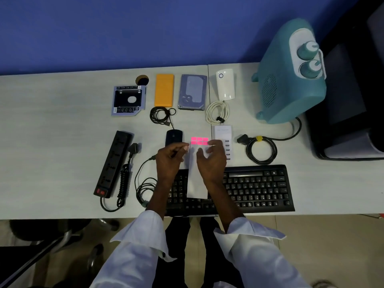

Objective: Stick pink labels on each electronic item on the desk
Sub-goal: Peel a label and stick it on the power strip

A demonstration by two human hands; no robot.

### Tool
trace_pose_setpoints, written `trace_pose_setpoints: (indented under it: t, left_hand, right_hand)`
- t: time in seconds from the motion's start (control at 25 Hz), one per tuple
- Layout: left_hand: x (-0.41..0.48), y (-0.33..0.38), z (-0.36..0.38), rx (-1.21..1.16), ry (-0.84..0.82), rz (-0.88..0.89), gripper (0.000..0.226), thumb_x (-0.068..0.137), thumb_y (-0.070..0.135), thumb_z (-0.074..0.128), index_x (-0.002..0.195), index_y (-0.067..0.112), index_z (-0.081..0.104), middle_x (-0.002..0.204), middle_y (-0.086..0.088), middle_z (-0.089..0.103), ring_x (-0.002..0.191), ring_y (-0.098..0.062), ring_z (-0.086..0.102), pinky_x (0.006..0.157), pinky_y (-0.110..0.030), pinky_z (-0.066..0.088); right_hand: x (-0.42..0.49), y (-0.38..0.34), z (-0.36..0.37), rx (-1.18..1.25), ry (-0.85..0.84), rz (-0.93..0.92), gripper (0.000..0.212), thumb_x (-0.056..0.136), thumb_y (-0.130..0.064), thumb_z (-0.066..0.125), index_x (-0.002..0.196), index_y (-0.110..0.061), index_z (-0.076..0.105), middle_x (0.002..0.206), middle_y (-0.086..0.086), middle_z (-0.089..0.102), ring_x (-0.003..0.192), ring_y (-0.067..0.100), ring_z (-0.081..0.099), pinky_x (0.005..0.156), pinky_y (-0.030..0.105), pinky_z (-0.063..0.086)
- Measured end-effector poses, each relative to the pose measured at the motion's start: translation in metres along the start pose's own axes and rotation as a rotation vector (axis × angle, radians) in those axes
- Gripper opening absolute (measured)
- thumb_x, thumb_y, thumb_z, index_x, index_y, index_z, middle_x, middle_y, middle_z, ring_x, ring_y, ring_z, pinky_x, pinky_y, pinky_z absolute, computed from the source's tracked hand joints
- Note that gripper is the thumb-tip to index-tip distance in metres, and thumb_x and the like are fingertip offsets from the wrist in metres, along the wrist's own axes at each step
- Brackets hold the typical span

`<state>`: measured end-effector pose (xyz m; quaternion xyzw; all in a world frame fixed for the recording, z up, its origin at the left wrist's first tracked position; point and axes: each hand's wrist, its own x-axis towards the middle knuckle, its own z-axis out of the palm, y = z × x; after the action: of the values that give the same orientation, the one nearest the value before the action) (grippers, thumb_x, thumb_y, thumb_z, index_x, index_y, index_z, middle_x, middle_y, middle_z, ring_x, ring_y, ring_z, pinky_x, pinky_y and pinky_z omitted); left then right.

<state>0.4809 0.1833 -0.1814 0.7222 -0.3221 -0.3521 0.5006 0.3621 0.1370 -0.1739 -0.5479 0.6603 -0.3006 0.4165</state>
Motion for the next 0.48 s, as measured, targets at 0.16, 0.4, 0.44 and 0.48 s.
trace_pose_setpoints:
  t: [0.16,0.4,0.44,0.48]
  left_hand:
    - [-0.002,-0.004,-0.014,-0.042,-0.042,-0.038,0.014,0.089,-0.001,0.068,0.102,-0.001,0.074,0.095,-0.013,0.076,0.076,-0.014,0.069,0.072,-0.026,0.055]
    - [0.005,-0.006,-0.053,0.063,-0.086,-0.044,0.03,0.079,-0.008,0.074,0.101,0.007,0.062,0.088,-0.004,0.075,0.084,-0.01,0.072,0.077,-0.024,0.056]
    - [0.005,-0.005,-0.059,0.137,-0.066,0.002,0.031,0.079,-0.006,0.074,0.102,0.01,0.062,0.088,0.001,0.074,0.082,-0.005,0.071,0.074,-0.021,0.056]
    - [0.005,-0.007,-0.068,0.218,0.007,0.063,0.03,0.079,-0.003,0.075,0.102,0.011,0.062,0.091,0.005,0.072,0.081,-0.001,0.069,0.072,-0.022,0.056]
  right_hand:
    - [0.005,-0.016,0.014,0.326,-0.371,0.333,0.008,0.088,-0.013,0.068,0.093,-0.011,0.075,0.08,0.008,0.071,0.062,0.014,0.061,0.056,0.026,0.047]
    - [-0.002,-0.026,0.042,0.27,-0.433,0.243,0.011,0.081,-0.004,0.072,0.085,-0.013,0.075,0.081,0.012,0.076,0.071,0.018,0.069,0.065,0.028,0.055]
    - [-0.004,-0.027,0.047,0.244,-0.424,0.228,0.01,0.079,-0.005,0.073,0.083,-0.014,0.076,0.08,0.011,0.076,0.072,0.019,0.07,0.068,0.031,0.057]
    - [-0.005,-0.029,0.052,0.231,-0.424,0.22,0.007,0.079,-0.006,0.074,0.082,-0.013,0.076,0.081,0.011,0.076,0.07,0.018,0.069,0.068,0.03,0.057]
